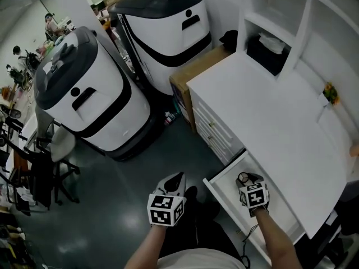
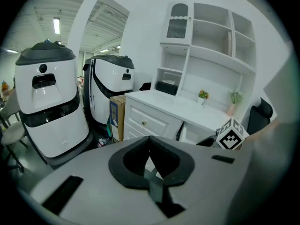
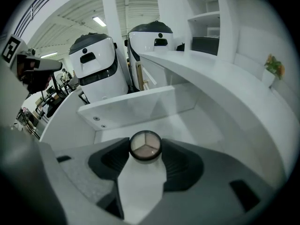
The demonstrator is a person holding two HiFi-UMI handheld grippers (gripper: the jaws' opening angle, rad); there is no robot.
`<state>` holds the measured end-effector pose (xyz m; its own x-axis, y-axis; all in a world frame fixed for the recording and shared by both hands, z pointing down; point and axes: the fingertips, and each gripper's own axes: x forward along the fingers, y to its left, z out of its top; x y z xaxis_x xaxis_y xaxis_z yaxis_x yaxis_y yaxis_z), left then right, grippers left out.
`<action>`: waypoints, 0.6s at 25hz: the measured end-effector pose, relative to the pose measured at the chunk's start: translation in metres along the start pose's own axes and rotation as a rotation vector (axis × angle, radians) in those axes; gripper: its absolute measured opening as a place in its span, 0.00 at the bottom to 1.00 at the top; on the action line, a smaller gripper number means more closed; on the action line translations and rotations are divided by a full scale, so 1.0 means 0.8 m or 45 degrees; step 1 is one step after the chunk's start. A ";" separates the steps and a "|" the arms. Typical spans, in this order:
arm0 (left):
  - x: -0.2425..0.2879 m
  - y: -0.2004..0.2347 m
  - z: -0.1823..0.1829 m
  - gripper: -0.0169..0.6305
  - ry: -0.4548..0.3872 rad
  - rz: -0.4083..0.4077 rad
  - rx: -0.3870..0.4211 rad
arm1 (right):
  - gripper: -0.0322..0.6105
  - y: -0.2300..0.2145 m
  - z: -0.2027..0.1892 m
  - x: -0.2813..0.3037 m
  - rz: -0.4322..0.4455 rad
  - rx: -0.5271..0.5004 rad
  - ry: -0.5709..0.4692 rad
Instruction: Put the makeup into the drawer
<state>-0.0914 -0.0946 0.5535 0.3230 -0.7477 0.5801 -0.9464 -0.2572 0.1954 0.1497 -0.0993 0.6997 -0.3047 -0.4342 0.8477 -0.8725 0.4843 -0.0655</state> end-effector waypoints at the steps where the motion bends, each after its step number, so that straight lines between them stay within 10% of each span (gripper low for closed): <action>1: 0.000 0.002 -0.001 0.03 0.001 0.007 -0.004 | 0.39 0.001 0.000 0.003 0.003 -0.007 0.002; 15: 0.000 0.022 0.001 0.03 0.004 0.052 -0.022 | 0.39 0.002 -0.002 0.037 -0.005 -0.042 0.031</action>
<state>-0.1083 -0.0997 0.5562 0.2844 -0.7553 0.5904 -0.9586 -0.2160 0.1855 0.1399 -0.1102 0.7253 -0.2915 -0.4174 0.8607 -0.8603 0.5077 -0.0452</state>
